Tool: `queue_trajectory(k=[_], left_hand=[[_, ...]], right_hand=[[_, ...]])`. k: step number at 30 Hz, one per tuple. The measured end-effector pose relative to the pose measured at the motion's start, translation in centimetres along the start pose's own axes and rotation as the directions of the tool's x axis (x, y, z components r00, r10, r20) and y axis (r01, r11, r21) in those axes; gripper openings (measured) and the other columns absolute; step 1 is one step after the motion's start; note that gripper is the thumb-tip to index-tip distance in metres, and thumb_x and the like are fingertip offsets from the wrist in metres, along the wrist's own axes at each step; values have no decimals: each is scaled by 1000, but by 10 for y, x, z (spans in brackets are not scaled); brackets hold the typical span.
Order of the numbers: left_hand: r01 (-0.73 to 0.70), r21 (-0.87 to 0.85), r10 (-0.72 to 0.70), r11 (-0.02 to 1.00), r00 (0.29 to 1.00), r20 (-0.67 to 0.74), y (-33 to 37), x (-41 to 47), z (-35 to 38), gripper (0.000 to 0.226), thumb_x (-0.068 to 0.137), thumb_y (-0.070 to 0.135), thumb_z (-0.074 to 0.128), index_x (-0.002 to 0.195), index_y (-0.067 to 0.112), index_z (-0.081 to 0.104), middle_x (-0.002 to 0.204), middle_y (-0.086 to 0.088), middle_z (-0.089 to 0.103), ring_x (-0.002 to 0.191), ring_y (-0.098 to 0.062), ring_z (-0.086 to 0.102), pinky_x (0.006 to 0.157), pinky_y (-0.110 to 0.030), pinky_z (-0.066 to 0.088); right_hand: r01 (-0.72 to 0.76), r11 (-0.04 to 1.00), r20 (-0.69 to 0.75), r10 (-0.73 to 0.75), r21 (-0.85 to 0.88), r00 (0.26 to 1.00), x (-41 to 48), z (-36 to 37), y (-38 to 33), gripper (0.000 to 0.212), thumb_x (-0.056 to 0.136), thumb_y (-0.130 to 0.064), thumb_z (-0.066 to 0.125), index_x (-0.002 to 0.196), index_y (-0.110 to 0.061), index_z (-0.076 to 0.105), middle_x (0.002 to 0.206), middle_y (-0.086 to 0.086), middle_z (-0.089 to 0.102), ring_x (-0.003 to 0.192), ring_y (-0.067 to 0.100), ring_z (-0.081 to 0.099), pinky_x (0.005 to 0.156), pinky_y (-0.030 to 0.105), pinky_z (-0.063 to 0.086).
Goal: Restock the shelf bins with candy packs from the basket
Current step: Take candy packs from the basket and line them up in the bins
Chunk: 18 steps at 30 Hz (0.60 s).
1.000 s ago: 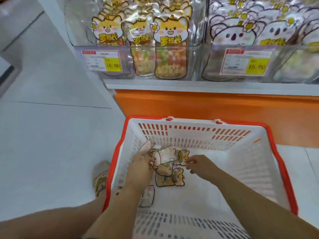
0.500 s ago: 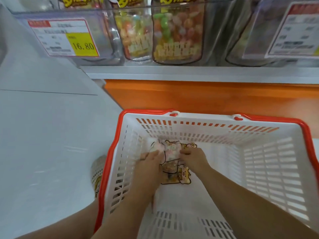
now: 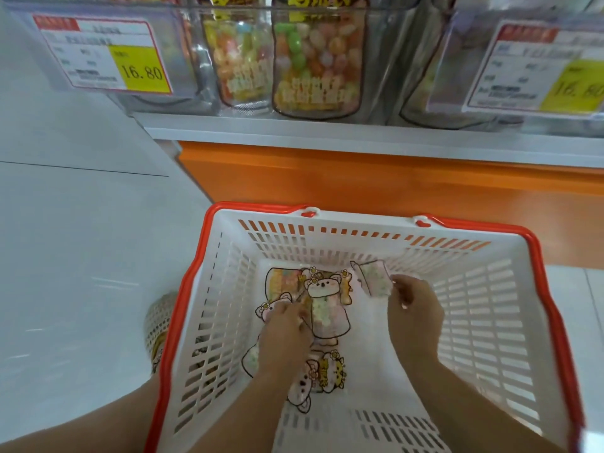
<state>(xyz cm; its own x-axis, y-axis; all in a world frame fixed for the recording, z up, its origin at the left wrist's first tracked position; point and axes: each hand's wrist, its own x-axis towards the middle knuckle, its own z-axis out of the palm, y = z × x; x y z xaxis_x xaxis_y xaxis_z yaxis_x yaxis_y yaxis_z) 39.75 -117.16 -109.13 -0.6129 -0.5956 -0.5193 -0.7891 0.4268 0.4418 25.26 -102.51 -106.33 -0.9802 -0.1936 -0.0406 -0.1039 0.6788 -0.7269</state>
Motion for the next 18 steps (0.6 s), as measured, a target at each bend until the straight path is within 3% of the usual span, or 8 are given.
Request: queue_trajectory(k=[1,3,5,8,12,14,16,18], left_hand=[[54,4,-53,999,996,-70,-1,2,-2,27,91,15,56,116,25,61,125,3,50,114,-20,51,89,-32,50],[200,-45,-204,979,971,-121,-4,2,-4,41,91,17,61,131,24,56,140,-1,41,120,-24,48,94,-34,49],[349,-171,-362,921,931,-50,-8,2,-5,52,90,15,65,139,22,50,147,-7,29,113,-27,54,89,-36,53],[411,-378,-428,830,903,42,-16,3,-3,56,89,6,67,141,14,47,147,-15,28,93,-25,61,85,-37,55],[387,-488,-460,782,887,-33,-21,8,-3,64,86,3,68,144,17,45,139,-14,52,113,-28,59,96,-46,54],[409,-578,-500,706,866,3,-17,10,-5,75,90,0,65,154,15,29,140,-12,51,119,-29,57,98,-41,51],[428,-645,-520,633,853,56,-13,12,-5,84,93,0,63,159,16,14,138,-16,54,110,-25,57,89,-38,48],[441,-684,-526,582,845,98,-10,13,-1,82,94,1,64,159,17,17,136,-17,57,102,-21,55,85,-36,46]], right_hand=[[155,988,11,-155,-6,988,-3,-1,-8,23,86,4,63,101,-13,70,93,-7,63,83,9,60,74,27,52],[354,935,197,-344,-20,918,-16,3,-10,21,86,3,62,96,-14,69,96,-8,60,87,6,58,74,21,49],[459,885,440,-384,-75,812,-31,12,5,21,86,2,64,92,-17,68,99,-9,58,95,9,58,75,20,50],[510,851,602,-343,-126,721,-45,22,31,27,78,5,72,89,-19,70,99,-10,54,101,13,56,70,21,54],[367,922,716,-172,-124,676,-37,29,30,18,85,-13,62,94,-28,62,107,-15,41,108,6,46,81,20,49],[208,967,660,-61,-148,749,-30,37,25,20,82,-28,65,99,-31,54,110,-14,39,110,10,48,84,24,49],[-62,980,597,164,-187,786,-16,49,20,50,82,-40,72,124,-28,48,125,-6,41,121,18,47,91,32,48],[-342,919,667,381,-196,641,-4,63,19,88,80,-51,75,148,-18,30,143,5,39,130,25,45,96,34,45]])
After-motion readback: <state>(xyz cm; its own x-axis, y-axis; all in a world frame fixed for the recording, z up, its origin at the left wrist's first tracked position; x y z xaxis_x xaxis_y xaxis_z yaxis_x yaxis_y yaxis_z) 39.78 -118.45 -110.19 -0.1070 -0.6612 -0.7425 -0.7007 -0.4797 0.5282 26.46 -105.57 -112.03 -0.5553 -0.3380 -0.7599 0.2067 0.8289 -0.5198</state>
